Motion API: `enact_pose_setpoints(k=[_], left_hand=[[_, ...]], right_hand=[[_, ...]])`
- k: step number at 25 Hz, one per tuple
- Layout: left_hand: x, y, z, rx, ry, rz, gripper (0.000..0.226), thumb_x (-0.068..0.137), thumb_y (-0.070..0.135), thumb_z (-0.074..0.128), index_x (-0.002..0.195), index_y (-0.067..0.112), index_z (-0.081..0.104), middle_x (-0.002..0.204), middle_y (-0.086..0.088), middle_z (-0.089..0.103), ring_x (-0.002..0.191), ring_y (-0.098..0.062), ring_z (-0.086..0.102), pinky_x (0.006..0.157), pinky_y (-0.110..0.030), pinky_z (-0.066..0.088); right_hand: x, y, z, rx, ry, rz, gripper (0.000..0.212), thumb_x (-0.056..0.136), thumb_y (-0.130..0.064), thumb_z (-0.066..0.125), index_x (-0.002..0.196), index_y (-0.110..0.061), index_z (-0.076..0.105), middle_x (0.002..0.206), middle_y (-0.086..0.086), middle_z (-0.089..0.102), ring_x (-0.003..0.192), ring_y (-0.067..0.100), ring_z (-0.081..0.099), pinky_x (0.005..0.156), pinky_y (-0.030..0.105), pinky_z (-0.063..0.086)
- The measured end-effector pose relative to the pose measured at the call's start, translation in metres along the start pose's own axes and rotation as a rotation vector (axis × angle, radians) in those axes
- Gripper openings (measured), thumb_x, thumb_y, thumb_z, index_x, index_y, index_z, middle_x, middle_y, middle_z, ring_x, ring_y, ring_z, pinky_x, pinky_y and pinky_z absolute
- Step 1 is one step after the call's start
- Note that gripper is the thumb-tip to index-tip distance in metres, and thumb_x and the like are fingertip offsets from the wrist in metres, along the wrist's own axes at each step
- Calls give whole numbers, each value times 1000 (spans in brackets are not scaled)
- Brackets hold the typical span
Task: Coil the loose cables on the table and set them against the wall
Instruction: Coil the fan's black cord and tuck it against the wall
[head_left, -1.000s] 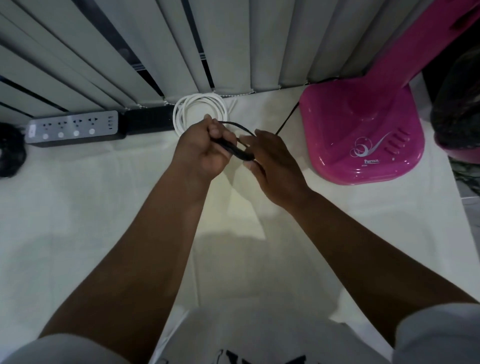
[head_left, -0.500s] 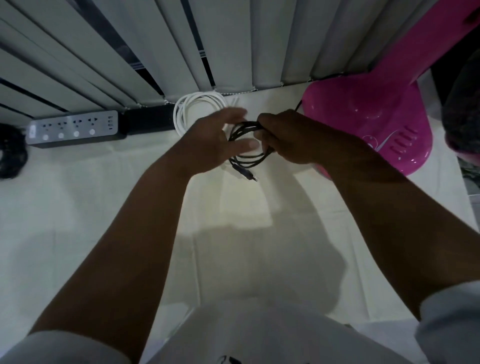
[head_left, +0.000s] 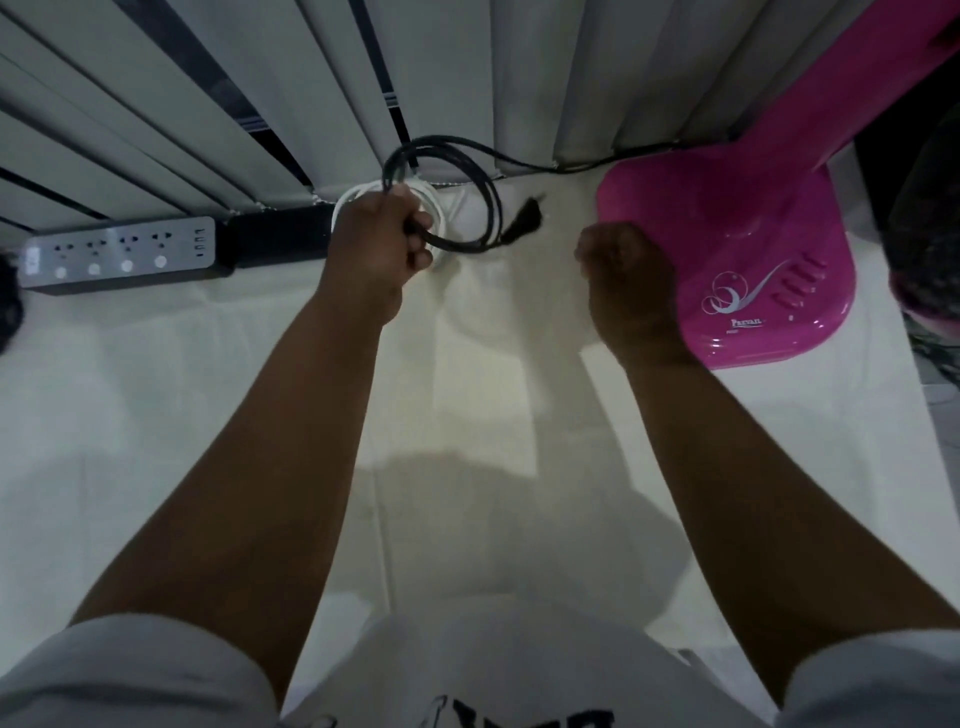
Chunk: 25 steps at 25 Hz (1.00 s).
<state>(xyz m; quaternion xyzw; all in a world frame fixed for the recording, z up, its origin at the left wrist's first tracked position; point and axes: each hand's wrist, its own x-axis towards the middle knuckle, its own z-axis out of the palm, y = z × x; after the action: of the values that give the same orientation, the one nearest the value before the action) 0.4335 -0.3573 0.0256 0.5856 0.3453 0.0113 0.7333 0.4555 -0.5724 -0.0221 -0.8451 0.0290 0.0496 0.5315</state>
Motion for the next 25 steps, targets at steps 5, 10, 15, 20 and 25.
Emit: enact_pose_setpoints(k=[5, 10, 15, 20, 25], left_hand=[[7, -28, 18, -544, 120, -197, 27, 103, 10, 37, 79, 11, 49, 67, -5, 50, 46, -8, 37, 44, -18, 39], [2, -61, 47, -779, 185, -311, 21, 103, 8, 41, 85, 3, 52, 79, -13, 56, 61, -15, 50, 55, -27, 56], [-2, -89, 55, -764, 102, -394, 28, 104, 18, 42, 84, 5, 55, 84, -15, 64, 71, -18, 61, 65, -29, 57], [4, -101, 49, -270, 64, -393, 27, 98, 25, 54, 84, 3, 59, 54, -4, 54, 40, -12, 48, 38, -21, 39], [26, -95, 36, 388, 134, -178, 41, 92, 37, 59, 64, 8, 55, 58, -15, 66, 50, -30, 64, 52, -38, 57]], right_hand=[[-16, -4, 30, 301, -298, 362, 15, 97, -30, 57, 86, -23, 65, 84, 0, 72, 56, 9, 65, 51, 24, 49], [21, -26, 58, 346, -258, 420, 29, 95, -40, 57, 92, -13, 68, 91, 8, 74, 60, 13, 69, 47, 22, 45], [43, -17, 73, 61, -200, 333, 21, 94, -22, 57, 79, -12, 68, 70, 1, 72, 55, 9, 67, 51, 21, 47], [65, -5, 65, -615, -205, -41, 33, 101, -29, 42, 109, -5, 62, 113, 17, 68, 107, 34, 61, 82, 34, 44], [92, -10, 57, -730, -313, -124, 29, 101, -26, 43, 119, -9, 58, 122, 16, 63, 110, 33, 60, 82, 34, 46]])
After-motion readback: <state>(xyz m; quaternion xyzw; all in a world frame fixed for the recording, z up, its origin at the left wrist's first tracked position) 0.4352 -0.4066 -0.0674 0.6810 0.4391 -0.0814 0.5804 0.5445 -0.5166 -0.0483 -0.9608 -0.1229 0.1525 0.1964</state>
